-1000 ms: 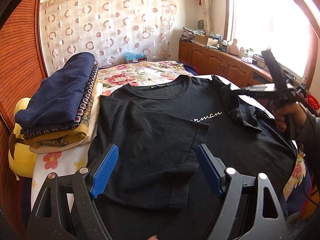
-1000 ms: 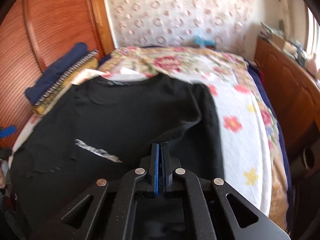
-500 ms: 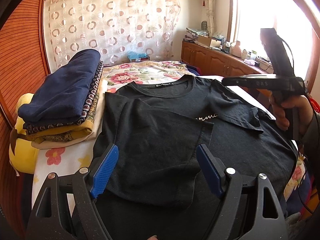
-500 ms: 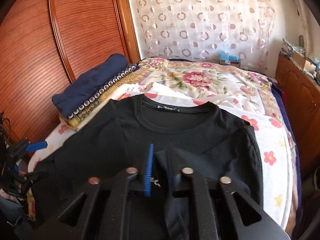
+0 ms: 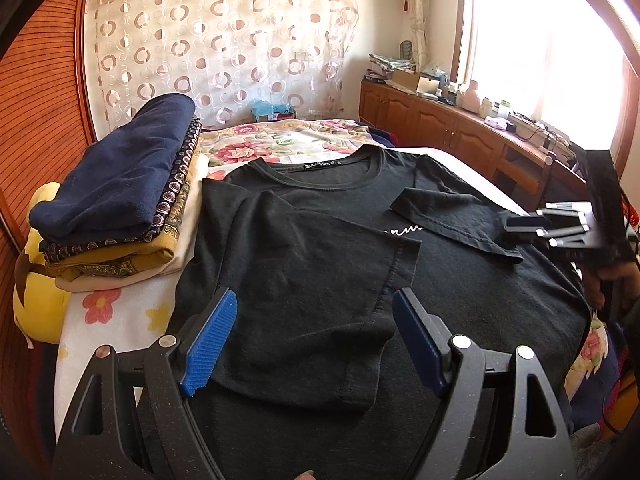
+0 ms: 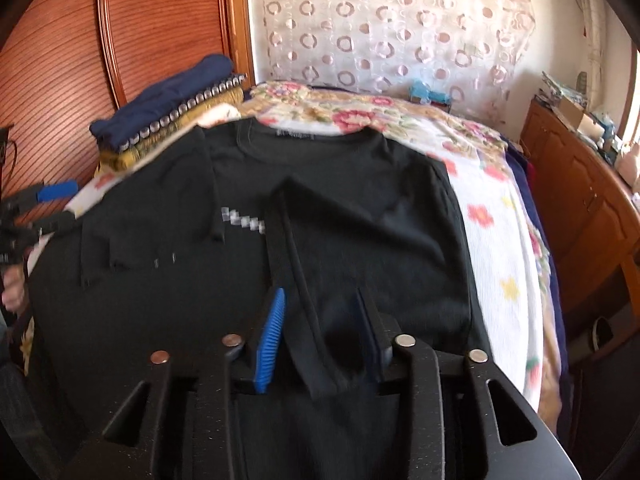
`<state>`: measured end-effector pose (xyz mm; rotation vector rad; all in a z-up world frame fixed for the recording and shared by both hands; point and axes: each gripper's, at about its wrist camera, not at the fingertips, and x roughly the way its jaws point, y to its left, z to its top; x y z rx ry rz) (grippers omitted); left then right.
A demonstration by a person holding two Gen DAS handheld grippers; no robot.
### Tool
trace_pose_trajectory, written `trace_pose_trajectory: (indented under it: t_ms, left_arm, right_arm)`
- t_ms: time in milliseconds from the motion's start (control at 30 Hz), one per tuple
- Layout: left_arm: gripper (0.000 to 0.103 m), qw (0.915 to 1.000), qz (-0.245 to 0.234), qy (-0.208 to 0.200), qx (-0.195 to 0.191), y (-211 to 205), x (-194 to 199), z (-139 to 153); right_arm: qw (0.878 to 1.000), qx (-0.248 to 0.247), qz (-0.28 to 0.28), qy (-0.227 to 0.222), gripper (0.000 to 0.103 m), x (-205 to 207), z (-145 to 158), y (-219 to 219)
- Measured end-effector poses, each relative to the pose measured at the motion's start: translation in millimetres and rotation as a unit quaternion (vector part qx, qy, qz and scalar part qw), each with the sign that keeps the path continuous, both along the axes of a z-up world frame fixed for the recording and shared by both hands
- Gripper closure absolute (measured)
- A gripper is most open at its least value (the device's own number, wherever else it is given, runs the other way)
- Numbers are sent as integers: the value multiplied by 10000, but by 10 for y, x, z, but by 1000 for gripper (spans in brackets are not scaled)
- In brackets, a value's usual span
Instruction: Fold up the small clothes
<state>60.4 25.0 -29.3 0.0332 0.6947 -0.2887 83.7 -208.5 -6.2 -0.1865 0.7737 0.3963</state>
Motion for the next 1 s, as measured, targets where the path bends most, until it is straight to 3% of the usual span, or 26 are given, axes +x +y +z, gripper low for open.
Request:
trace_pose_trajectory:
  t_ms: [400,533,833,933,1000]
  left_arm:
    - [22,10000,4,19,35,3,-7,-12]
    - [22,10000,34,28,20,26,-5,-15]
    - [22,9999,115,28,0,75,0,-19]
    - [22,9999,125,28,9,80,2,-23]
    - [22,9999,134,28,21,91,8,-24]
  right_arm:
    - [9993,-338,-44,156,65,-85,-146,31]
    - [9984,-562,-78,57,93,-116,-133,43]
    - [9999,119,91,58,94,-303,64,-5]
    - [10000,-20,74,-43,93,-323,72,13]
    - [10000,-34,47,-59,87,-314,61,3]
